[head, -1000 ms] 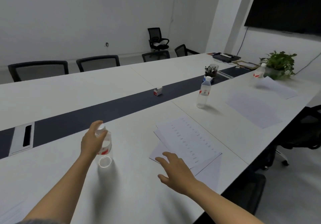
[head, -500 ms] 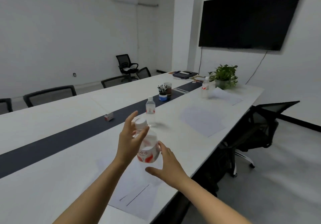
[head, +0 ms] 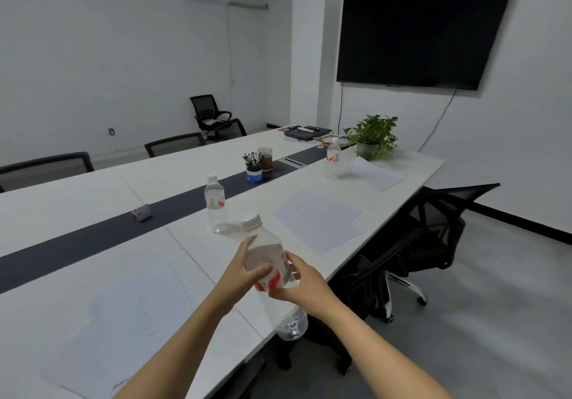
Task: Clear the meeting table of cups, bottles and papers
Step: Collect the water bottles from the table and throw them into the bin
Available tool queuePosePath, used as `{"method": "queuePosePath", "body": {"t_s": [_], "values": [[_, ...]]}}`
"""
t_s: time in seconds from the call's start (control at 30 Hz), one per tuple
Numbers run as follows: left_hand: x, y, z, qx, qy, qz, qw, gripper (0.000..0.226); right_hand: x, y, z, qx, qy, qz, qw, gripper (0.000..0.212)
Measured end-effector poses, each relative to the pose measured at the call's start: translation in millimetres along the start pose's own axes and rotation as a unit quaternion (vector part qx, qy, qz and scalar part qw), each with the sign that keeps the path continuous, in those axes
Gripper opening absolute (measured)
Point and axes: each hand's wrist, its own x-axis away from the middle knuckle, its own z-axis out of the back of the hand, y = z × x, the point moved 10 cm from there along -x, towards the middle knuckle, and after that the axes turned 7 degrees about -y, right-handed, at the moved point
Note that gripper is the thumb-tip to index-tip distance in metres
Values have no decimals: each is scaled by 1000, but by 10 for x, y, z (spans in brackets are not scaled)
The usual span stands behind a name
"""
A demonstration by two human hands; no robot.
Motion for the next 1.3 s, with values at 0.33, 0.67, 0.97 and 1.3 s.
{"method": "queuePosePath", "body": {"t_s": [0.33, 0.67, 0.97, 1.3], "values": [[-945, -772, 1049, 84, 186, 65, 977, 104, -1470, 422, 295, 52, -78, -29, 995, 85], [-1231, -1445, 2119, 94, 373, 153, 910, 77, -3216, 292, 227, 179, -140, -11, 974, 73], [-955, -1415, 2393, 30, 458, 202, 865, 62, -4123, -265, -130, 290, -164, 82, 939, 60], [-789, -1245, 2435, 19, 505, 208, 837, 76, -4726, -829, -326, 394, -192, 180, 881, 57]]}}
